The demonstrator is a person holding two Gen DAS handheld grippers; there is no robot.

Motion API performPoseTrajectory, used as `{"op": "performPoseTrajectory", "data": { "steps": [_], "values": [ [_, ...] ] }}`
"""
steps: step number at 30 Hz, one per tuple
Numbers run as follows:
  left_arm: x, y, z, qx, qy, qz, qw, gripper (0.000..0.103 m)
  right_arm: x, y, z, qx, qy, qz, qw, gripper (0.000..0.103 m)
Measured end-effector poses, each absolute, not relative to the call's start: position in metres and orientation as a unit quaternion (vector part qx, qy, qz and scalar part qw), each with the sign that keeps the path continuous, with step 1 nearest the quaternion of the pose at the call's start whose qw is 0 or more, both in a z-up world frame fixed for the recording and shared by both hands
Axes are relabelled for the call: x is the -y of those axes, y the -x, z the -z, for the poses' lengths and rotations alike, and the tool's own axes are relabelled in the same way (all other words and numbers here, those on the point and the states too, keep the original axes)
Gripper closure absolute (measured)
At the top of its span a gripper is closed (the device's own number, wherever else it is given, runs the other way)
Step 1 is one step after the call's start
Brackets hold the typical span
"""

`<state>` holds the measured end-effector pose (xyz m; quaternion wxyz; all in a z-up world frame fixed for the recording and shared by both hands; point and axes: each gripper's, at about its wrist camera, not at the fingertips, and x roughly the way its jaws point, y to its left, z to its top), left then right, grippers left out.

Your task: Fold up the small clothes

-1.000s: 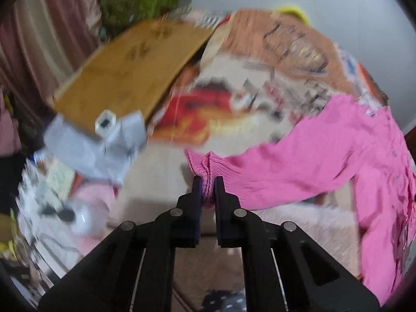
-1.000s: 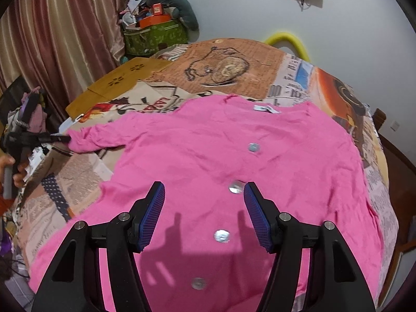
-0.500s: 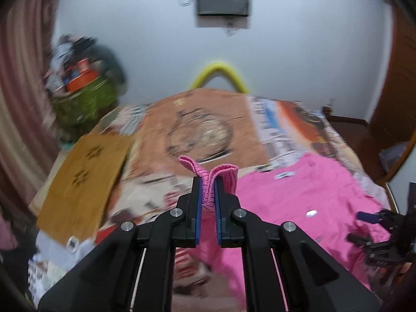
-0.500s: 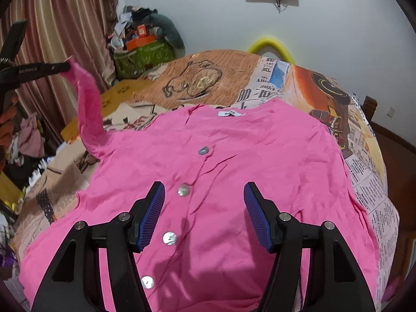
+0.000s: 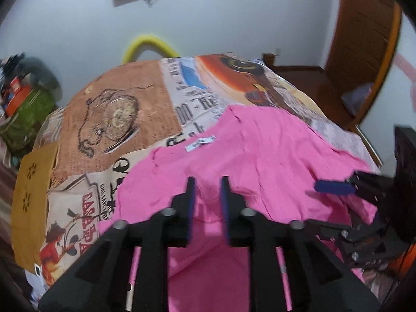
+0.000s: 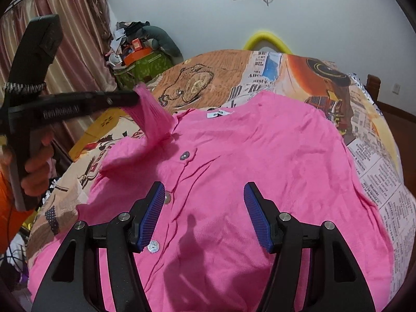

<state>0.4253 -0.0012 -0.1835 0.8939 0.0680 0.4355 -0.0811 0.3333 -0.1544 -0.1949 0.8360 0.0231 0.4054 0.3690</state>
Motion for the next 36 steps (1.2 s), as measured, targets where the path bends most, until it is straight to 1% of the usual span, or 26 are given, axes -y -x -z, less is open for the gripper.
{"op": "performPoseTrajectory", "data": {
  "steps": [1, 2, 3, 8, 13, 16, 18, 19, 20, 24, 25, 26, 28, 32, 36],
  "values": [
    [0.001, -0.422, 0.182, -0.430, -0.073, 0.081, 0.896, 0.055, 0.153, -0.333, 0.195, -0.405, -0.022, -0.370, 0.836, 0.044],
    [0.000, -0.418, 0.180, -0.423, -0.078, 0.079, 0.899, 0.045, 0.152, -0.334, 0.196, -0.406, -0.022, -0.371, 0.835, 0.044],
    [-0.004, -0.414, 0.177, -0.414, -0.081, 0.076, 0.903, 0.043, 0.149, -0.335, 0.196, -0.406, -0.022, -0.373, 0.834, 0.044],
    [-0.044, -0.408, 0.177, -0.417, -0.068, 0.036, 0.906, 0.039, 0.137, -0.339, 0.196, -0.405, -0.015, -0.378, 0.832, 0.044],
    [-0.104, -0.404, 0.202, -0.448, -0.041, -0.029, 0.893, 0.039, 0.122, -0.354, 0.198, -0.409, 0.006, -0.371, 0.833, 0.044],
    [-0.133, -0.405, 0.224, -0.470, -0.035, -0.065, 0.880, 0.039, 0.115, -0.369, 0.204, -0.427, 0.002, -0.368, 0.826, 0.044],
    [-0.149, -0.405, 0.240, -0.485, -0.026, -0.078, 0.870, 0.039, 0.112, -0.377, 0.210, -0.442, -0.013, -0.368, 0.818, 0.049],
    [-0.153, -0.405, 0.245, -0.490, -0.021, -0.080, 0.868, 0.039, 0.110, -0.379, 0.212, -0.447, -0.016, -0.369, 0.815, 0.059],
    [-0.157, -0.405, 0.251, -0.496, -0.014, -0.079, 0.865, 0.039, 0.108, -0.380, 0.214, -0.450, -0.018, -0.370, 0.812, 0.066],
    [-0.163, -0.407, 0.272, -0.514, 0.010, -0.064, 0.855, 0.039, 0.097, -0.375, 0.217, -0.449, -0.013, -0.376, 0.811, 0.073],
    [-0.162, -0.408, 0.275, -0.517, 0.011, -0.061, 0.854, 0.038, 0.095, -0.374, 0.216, -0.447, -0.009, -0.377, 0.812, 0.077],
    [-0.160, -0.408, 0.279, -0.519, 0.008, -0.061, 0.853, 0.038, 0.093, -0.373, 0.215, -0.442, -0.006, -0.376, 0.814, 0.084],
    [-0.155, -0.408, 0.281, -0.516, -0.001, -0.065, 0.854, 0.038, 0.092, -0.374, 0.211, -0.436, -0.004, -0.375, 0.818, 0.091],
    [-0.151, -0.407, 0.280, -0.515, -0.011, -0.070, 0.855, 0.038, 0.095, -0.369, 0.196, -0.413, -0.006, -0.381, 0.827, 0.094],
    [-0.152, -0.409, 0.279, -0.519, -0.005, -0.074, 0.851, 0.038, 0.105, -0.361, 0.178, -0.398, -0.008, -0.387, 0.832, 0.095]
  ]
}}
